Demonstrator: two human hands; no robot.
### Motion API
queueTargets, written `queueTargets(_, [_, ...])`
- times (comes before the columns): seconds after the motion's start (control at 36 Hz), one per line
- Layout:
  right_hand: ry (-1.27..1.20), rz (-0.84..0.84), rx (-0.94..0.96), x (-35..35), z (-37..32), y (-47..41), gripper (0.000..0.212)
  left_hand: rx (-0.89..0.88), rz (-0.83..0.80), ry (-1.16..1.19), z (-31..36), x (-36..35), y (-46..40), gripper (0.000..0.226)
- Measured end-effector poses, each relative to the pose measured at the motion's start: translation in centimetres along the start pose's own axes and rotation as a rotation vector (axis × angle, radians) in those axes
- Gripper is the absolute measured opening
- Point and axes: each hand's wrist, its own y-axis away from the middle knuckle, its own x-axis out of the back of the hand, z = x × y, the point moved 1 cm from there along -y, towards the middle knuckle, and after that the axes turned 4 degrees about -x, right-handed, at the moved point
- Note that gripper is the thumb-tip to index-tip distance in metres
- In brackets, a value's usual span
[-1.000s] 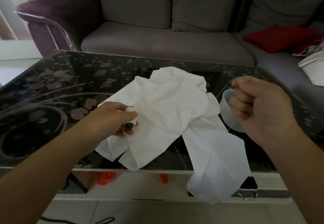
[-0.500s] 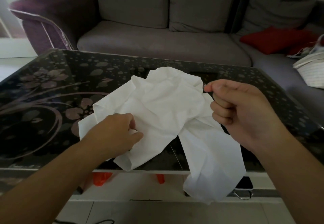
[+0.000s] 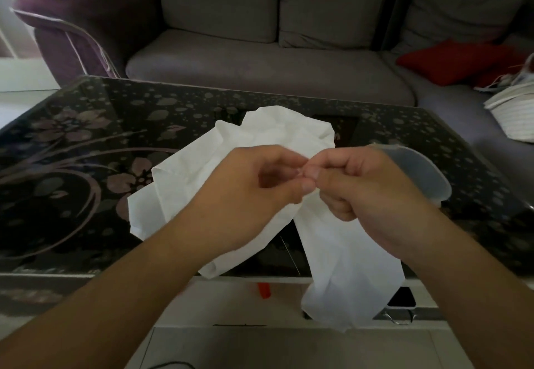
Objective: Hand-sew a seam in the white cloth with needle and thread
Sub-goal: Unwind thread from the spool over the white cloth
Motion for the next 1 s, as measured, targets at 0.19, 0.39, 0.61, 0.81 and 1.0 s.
queueTargets(0.19, [0.105,0.128,-0.026,1.7,0.3,0.0,0.024,0.115,0.007,0.058,-1.5,1.7,0.5,0.01])
queueTargets(0.39, [0.176,0.2,-0.059,2.8,1.1,-0.4,0.022,0.17,0.021,0.084,-2.0,2.8,0.8,0.013])
queueTargets(0.61, [0.332,0.278,-0.077,3.4,1.5,-0.5,0.023,0.254,0.059,0.052,-2.4,3.2,0.6,0.013])
queueTargets(0.81, [0.506,0.278,-0.091,3.9,1.6,-0.6,0.024,0.256,0.085,-0.032,-2.9,3.2,0.5,0.012])
queueTargets(1.0, [0.522,0.331,-0.074,4.5,2.2,-1.1,0.024,0.252,0.1,-0.146,-3.1,3.4,0.3,0.012])
